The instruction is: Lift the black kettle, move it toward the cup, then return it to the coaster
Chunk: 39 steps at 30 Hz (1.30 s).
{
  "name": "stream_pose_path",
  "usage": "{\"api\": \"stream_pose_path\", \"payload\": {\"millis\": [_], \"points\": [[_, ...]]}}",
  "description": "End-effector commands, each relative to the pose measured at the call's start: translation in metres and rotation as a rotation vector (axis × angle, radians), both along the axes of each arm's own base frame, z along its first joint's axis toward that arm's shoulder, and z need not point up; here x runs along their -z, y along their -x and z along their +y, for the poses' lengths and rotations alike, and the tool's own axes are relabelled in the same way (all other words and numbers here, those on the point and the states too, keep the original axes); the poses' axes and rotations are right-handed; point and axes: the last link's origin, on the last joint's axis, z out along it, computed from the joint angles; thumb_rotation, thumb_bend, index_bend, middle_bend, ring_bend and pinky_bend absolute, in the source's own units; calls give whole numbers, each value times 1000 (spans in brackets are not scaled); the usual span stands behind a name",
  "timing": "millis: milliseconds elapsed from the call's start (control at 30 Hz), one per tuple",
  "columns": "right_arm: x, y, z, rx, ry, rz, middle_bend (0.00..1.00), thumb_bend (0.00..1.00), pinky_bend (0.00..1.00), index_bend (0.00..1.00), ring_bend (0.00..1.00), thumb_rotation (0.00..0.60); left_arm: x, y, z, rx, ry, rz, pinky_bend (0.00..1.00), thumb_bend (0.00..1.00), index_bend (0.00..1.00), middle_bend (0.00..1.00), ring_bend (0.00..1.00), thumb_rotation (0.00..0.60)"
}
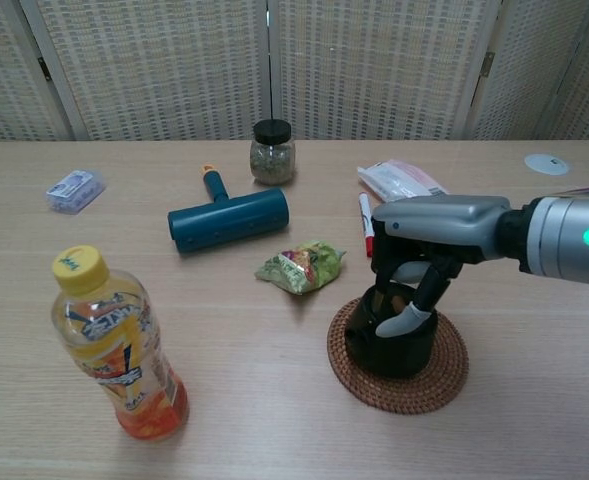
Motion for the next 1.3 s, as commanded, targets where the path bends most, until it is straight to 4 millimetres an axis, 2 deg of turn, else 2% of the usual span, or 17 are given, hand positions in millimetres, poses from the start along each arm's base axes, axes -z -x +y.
{"api": "stream_pose_path", "payload": {"millis": [33,600,1067,1300], "points": [[-3,-3,0,-10,4,6,981,0,550,1000,900,459,0,0,0,-2,-1,-1,0,244,148,28,73,600],[-18,5,0,-11,37,76,981,0,550,1000,900,460,3,0,0,3,7,-5,0,244,148,28,74,600],[-10,11,5,-32,34,134,967,0,550,1000,880,461,4,1,-1,1,7,-5,0,245,148,28,73,600],[-9,12,7,-48,38,157,910,0,550,980,826,461,4,2,-2,1,6,-6,0,245,148,28,73,600]]}}
